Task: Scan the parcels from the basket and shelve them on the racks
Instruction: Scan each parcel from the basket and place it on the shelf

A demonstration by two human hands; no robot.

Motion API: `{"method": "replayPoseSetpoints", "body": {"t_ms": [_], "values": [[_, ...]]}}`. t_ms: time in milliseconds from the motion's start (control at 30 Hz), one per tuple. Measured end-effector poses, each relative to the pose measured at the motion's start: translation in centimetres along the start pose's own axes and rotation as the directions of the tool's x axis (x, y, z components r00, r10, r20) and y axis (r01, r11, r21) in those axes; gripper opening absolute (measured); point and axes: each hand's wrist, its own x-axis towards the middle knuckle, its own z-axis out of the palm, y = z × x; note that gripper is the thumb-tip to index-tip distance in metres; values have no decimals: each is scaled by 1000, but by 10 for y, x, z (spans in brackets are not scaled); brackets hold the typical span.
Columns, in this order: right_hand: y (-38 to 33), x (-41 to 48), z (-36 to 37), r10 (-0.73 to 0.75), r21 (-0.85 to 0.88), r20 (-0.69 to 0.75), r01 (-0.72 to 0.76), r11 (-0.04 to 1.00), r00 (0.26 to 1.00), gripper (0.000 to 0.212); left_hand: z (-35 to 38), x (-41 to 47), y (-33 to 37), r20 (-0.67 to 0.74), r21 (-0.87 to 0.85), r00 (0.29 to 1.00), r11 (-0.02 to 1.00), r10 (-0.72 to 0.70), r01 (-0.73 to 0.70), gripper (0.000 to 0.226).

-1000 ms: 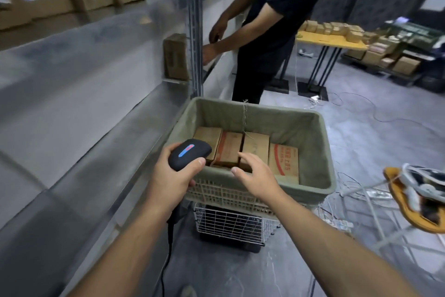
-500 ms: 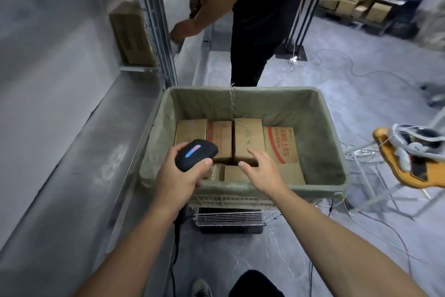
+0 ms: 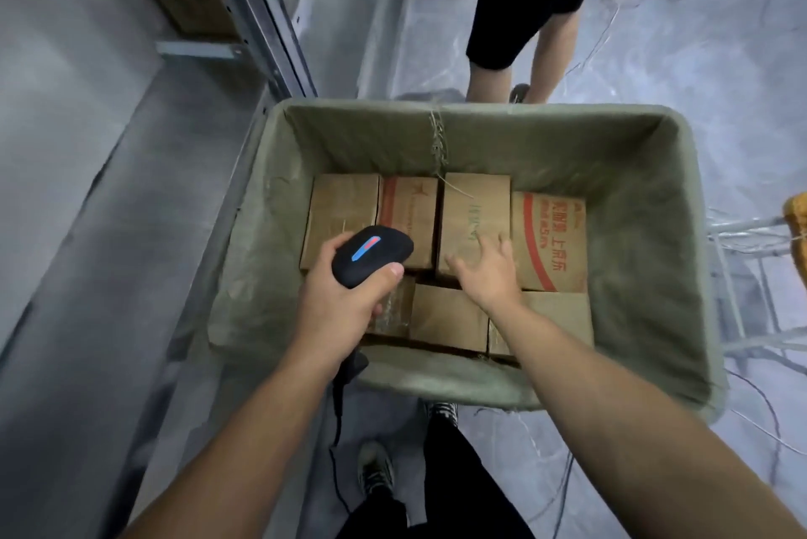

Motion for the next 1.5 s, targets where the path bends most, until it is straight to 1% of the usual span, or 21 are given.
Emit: {"method": "replayPoseSetpoints", "body": {"t_ms": [133, 300, 367, 467, 567, 667, 800, 933, 1067, 1167, 1233, 1300, 1367, 1433, 1500], "values": [[-2, 40, 10, 100, -72, 38, -97, 993, 994, 84, 19, 25, -6, -24, -10, 998, 998, -56, 56, 52], [-2, 73, 30, 196, -186, 107, -174, 967, 975, 102, 28, 45, -19, -66, -1, 991, 993, -117, 117, 49], [-4, 81, 37, 228, -228, 99, -201, 953, 969, 109, 28, 48, -23, -75, -21, 987, 989, -145, 144, 50], [-6, 88, 42, 271, -241, 87, -244, 939, 959, 116, 26, 48, -25, -100, -46, 979, 983, -179, 175, 56], [-5, 89, 45, 280, -281, 86, -247, 927, 956, 118, 23, 46, -25, -123, -38, 978, 985, -171, 168, 52], [-7, 86, 36, 255, -244, 47, -236, 940, 966, 111, 21, 42, -23, -118, -35, 978, 985, -172, 169, 52], [3, 73, 14, 206, -134, 60, -197, 971, 977, 102, 20, 35, -17, -107, -47, 984, 989, -145, 141, 51], [24, 54, -17, 116, 97, 29, -119, 988, 993, 96, 25, 30, -9, -92, -66, 989, 992, -114, 108, 53], [47, 46, -49, 60, 318, 19, -63, 946, 998, 96, 36, 28, -7, -63, -97, 991, 989, -121, 115, 53], [64, 42, -65, 23, 417, 69, -50, 907, 997, 95, 47, 24, -5, -48, -91, 992, 990, -116, 111, 60], [75, 42, -71, 8, 439, 80, -43, 897, 997, 91, 54, 21, -2, -42, -85, 993, 990, -112, 108, 58], [85, 42, -76, 34, 457, 38, -48, 888, 999, 86, 59, 19, 1, -36, -80, 994, 991, -106, 103, 55], [93, 41, -79, 47, 434, 16, -49, 900, 999, 81, 63, 16, 5, -37, -79, 995, 993, -96, 93, 57], [96, 39, -82, -16, 371, -10, 18, 928, 1000, 76, 66, 13, 9, -43, -82, 995, 993, -91, 87, 56], [94, 38, -83, -122, 247, -70, 136, 959, 990, 69, 68, 11, 12, -44, -87, 995, 993, -89, 85, 53]]}}
